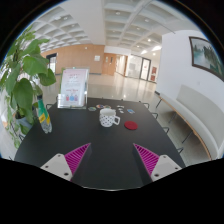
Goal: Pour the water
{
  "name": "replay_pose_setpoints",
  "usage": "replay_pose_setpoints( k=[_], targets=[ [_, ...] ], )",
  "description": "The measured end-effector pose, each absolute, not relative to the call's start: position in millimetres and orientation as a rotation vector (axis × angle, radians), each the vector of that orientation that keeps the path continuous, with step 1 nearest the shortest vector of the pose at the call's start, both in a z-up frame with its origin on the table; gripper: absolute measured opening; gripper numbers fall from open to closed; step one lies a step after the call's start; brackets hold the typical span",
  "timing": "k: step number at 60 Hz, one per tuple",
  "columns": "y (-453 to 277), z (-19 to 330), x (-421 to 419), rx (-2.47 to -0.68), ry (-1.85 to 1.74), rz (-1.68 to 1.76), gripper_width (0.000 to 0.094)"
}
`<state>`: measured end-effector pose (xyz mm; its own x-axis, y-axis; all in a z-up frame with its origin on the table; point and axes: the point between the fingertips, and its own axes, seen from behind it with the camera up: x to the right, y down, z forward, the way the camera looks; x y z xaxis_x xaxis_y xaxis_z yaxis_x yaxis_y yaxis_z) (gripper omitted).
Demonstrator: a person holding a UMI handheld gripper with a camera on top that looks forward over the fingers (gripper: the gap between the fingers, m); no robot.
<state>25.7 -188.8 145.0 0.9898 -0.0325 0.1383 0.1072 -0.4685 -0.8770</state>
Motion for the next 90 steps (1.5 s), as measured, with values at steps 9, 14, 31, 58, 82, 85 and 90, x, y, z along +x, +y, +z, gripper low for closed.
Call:
replay_pose_setpoints(
  k=[9,14,31,58,82,85,90],
  targets=[
    [-199.4,138.2,21.2,-2.041,-0.087,-0.201,0.0854],
    [-208.0,129.1,3.6,-2.037,-0.114,-0.201,0.0864],
    [-196.6,116.4,-145.4,-1.985,-0.232,-0.009,0.0856],
    [-28.2,80.3,-308.7,-1.895,-0.230,0.072,0.0853],
    [18.7,62.9,-324.7,-1.836,-0.236,0.085,0.0511],
    [19.2,63.2,-324.3,-1.835,-0.226,0.100,0.0483],
    [19.9,64.9,-324.7,-1.831,-0.216,0.119,0.0415]
  ],
)
